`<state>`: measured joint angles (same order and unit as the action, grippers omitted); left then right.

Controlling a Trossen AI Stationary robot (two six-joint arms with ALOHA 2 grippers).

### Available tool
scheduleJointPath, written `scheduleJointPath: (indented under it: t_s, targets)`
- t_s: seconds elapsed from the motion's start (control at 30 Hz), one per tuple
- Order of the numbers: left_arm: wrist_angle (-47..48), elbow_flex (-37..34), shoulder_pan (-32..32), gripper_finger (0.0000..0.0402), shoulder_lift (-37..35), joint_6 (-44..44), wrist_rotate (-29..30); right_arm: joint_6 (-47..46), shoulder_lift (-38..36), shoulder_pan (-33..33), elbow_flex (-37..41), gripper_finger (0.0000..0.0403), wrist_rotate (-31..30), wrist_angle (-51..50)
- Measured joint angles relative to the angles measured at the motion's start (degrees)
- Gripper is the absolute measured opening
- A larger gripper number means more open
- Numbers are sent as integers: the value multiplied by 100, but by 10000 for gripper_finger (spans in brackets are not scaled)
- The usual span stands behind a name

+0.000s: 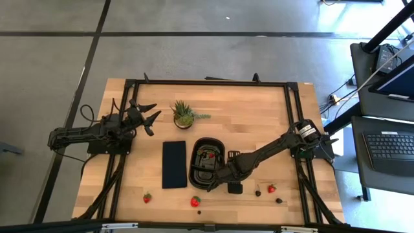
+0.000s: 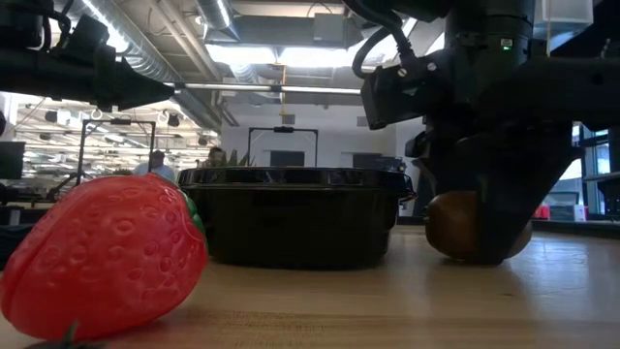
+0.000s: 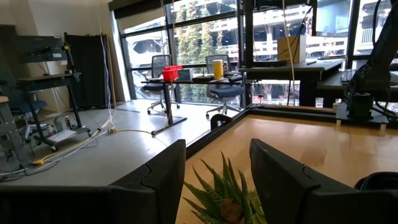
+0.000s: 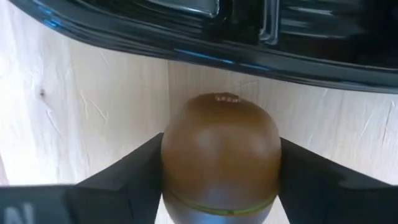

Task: Pick and placing Produce into tupperware
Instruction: Put the brown kiwi into the black bin

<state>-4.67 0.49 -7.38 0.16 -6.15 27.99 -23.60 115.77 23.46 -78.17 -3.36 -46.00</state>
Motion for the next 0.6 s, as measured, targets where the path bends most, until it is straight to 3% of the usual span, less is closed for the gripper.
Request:
scheduleJointPath:
  t_s: [0.43, 0.6]
  targets:
    - [2, -2, 2, 171, -2, 1, 1, -509, -44, 0, -22, 250, 10, -74]
    - [9, 0, 0, 171, -2, 2, 2, -590, -44, -2, -449, 246, 7, -777]
